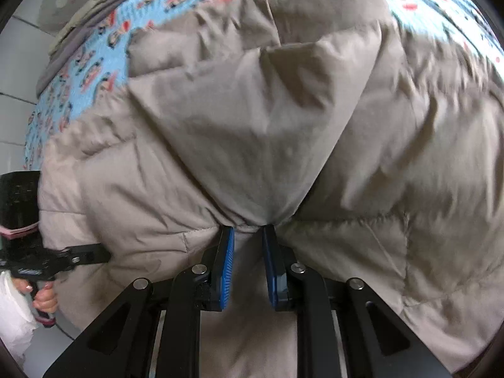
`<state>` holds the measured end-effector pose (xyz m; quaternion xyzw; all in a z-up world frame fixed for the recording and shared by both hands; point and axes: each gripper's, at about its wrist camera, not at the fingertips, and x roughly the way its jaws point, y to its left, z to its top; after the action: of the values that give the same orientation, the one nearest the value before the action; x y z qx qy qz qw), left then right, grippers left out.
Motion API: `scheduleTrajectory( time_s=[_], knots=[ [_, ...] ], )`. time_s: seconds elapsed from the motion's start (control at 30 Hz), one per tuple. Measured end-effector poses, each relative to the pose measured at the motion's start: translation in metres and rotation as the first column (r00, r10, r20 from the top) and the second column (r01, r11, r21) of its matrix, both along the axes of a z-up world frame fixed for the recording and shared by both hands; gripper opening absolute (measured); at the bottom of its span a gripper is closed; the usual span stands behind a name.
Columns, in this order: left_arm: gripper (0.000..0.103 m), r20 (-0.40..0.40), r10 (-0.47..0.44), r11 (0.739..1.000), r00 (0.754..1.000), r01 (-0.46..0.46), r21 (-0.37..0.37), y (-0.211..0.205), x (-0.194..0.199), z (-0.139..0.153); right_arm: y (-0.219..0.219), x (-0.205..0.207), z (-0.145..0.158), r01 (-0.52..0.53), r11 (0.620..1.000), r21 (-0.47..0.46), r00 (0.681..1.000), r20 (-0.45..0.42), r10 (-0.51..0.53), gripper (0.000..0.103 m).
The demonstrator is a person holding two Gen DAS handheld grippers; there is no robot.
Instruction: Fold large clothes
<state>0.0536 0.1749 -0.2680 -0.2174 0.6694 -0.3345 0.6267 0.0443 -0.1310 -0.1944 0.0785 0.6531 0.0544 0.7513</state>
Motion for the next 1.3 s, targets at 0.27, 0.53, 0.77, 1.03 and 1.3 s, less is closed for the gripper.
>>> scheduleTrajectory(
  time_s=[0.27,0.53,0.77,1.03,1.3],
  knots=[
    [0.028,-0.008,0.038,0.999,0.999,-0.038,-0.029,0.002,-0.004,0.021,-0.024,0.026,0.041,0.008,0.998,-0.061,0.980,0.197,0.004,0.012],
    [0.023,0.063,0.088,0.980,0.994,-0.075,-0.185,-0.031,-0.009,0.106,-0.037,0.079,-0.026,0.073,0.994,0.085,0.995,0.067,-0.079,0.005],
    [0.023,0.109,0.070,0.985,0.992,-0.051,-0.166,-0.060,-0.015,0.159,-0.062,0.045,0.014,0.099,0.977,0.187,0.992,0.062,-0.112,0.005],
    [0.023,0.125,0.039,0.999,0.991,-0.036,-0.027,-0.111,-0.017,0.197,-0.096,-0.093,0.019,0.136,0.927,0.351,0.991,-0.049,-0.127,0.005],
    [0.073,0.133,-0.126,0.992,0.983,0.123,0.032,-0.206,-0.016,0.210,-0.119,-0.115,-0.025,0.238,0.829,0.506,0.971,-0.137,-0.195,0.005]
  ],
)
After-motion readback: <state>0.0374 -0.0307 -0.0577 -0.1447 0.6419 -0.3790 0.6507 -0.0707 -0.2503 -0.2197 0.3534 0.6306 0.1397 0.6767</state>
